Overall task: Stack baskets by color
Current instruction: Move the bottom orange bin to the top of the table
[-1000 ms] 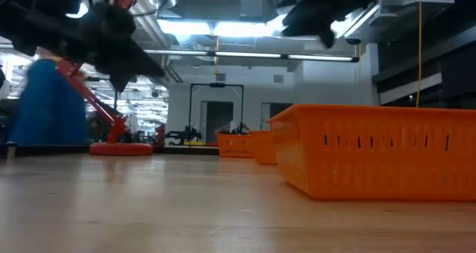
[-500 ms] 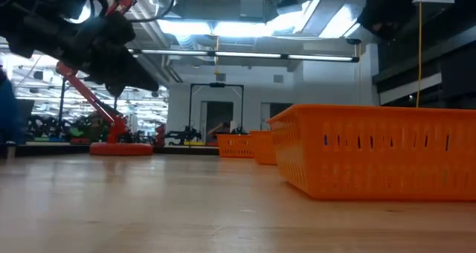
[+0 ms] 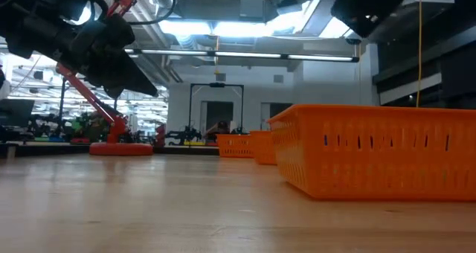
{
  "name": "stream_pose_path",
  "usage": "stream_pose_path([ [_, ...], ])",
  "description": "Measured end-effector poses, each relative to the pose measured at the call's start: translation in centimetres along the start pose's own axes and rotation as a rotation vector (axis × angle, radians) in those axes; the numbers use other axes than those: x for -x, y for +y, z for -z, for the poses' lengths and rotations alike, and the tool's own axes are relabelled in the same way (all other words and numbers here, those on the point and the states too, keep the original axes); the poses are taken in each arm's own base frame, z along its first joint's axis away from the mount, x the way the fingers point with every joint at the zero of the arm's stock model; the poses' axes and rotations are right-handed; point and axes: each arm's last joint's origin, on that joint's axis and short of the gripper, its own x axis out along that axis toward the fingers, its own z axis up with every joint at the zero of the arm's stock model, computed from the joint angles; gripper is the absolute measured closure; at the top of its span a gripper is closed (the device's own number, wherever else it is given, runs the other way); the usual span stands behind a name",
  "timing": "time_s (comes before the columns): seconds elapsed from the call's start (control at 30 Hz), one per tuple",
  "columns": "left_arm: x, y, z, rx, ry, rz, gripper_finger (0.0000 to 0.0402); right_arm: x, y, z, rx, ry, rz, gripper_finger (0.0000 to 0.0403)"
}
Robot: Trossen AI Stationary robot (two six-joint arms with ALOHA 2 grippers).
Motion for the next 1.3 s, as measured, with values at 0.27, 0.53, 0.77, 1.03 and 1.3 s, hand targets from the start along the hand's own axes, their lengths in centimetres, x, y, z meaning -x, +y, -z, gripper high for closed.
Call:
stream_pose_path([
  [0.27,0.0,0.0,0.1,-0.002,0.011,-0.002,0.0401,-3.6,0.1,1.7,-0.021,0.286,0.051,0.0287],
  [0.53,0.0,0.1,0.3,0.001,0.031,-0.008,0.0401,-6.0,-2.3,2.6,-0.012,0.356,0.195,0.0287],
  [0.77,0.0,0.1,0.5,0.012,0.054,-0.014,0.0401,-7.2,-5.1,2.6,-0.013,0.451,0.210,0.0287],
  [1.03,0.0,0.1,0.5,0.011,0.054,-0.014,0.0401,-9.2,-8.6,2.7,-0.007,0.498,0.250,0.0287],
  [1.3,0.0,0.1,0.6,0.005,0.055,-0.014,0.0401,-9.8,-12.7,0.6,-0.030,0.341,0.364,0.0287],
])
